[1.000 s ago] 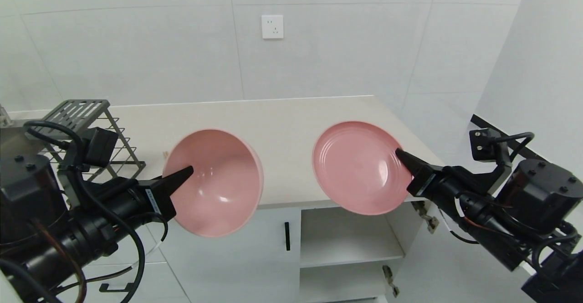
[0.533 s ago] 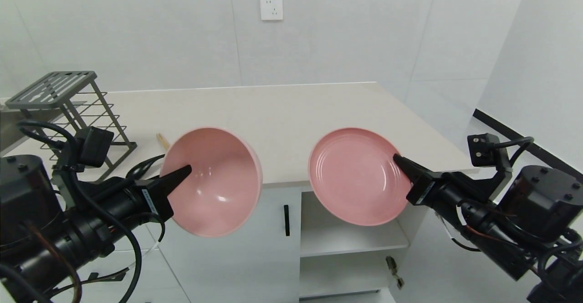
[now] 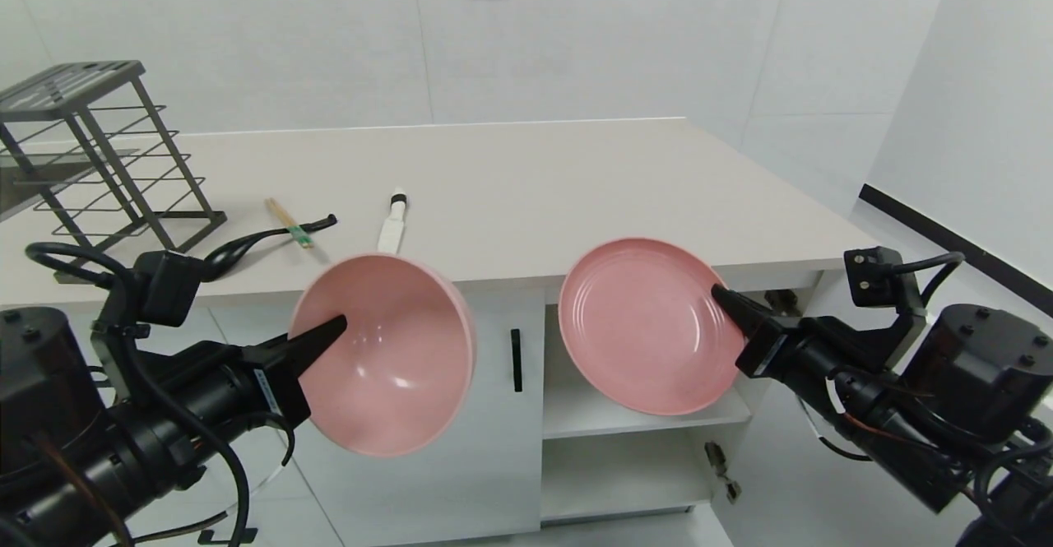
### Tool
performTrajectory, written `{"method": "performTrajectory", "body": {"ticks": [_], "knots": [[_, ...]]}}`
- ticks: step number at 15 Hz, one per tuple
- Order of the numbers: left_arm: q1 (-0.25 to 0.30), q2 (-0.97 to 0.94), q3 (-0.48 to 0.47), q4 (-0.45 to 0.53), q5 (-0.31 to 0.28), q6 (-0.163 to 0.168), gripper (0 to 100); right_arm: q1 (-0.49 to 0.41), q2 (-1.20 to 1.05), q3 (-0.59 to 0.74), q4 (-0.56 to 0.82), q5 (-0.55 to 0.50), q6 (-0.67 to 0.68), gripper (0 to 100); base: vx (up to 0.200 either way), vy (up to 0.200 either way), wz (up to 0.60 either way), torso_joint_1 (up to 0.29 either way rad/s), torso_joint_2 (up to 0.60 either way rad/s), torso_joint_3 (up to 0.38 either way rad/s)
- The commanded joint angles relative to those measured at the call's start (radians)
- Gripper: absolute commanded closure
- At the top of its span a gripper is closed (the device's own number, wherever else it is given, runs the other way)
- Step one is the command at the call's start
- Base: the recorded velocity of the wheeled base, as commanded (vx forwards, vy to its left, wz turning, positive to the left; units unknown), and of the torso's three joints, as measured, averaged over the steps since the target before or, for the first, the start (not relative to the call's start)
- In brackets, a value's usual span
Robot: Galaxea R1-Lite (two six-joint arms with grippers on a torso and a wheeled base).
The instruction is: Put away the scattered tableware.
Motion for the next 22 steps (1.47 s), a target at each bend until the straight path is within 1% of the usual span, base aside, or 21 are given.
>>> {"method": "performTrajectory", "body": {"ticks": [1, 6, 8, 11, 15, 22], "knots": [[-0.012, -0.006, 0.011, 0.000, 0.000, -0.002, 100, 0.001, 0.002, 0.002, -0.001, 0.000, 0.000, 100, 0.000, 0.000, 0.00, -0.251, 0.48, 0.222], [-0.021, -0.014, 0.026, 0.002, -0.005, -0.002, 100, 0.002, 0.005, 0.003, -0.001, 0.000, 0.000, 100, 0.000, 0.000, 0.00, -0.249, 0.43, 0.197], [-0.032, -0.014, 0.034, 0.002, -0.005, -0.002, 100, 0.004, 0.005, 0.003, -0.001, 0.000, 0.000, 100, 0.000, 0.000, 0.00, -0.246, 0.32, 0.117], [-0.032, -0.014, 0.034, 0.002, -0.003, -0.002, 100, 0.004, 0.005, 0.006, -0.001, 0.000, 0.000, 100, 0.000, 0.000, 0.00, -0.235, 0.31, 0.124], [-0.032, -0.014, 0.044, 0.002, -0.003, -0.002, 100, 0.004, 0.022, 0.023, -0.001, 0.000, 0.001, 100, 0.000, 0.000, 0.00, -0.057, 0.25, 0.085], [-0.035, -0.011, 0.048, 0.002, -0.005, -0.002, 100, -0.002, 0.093, 0.025, -0.001, 0.000, 0.001, 100, 0.000, 0.000, 0.00, -0.001, 0.02, 0.011]]}}
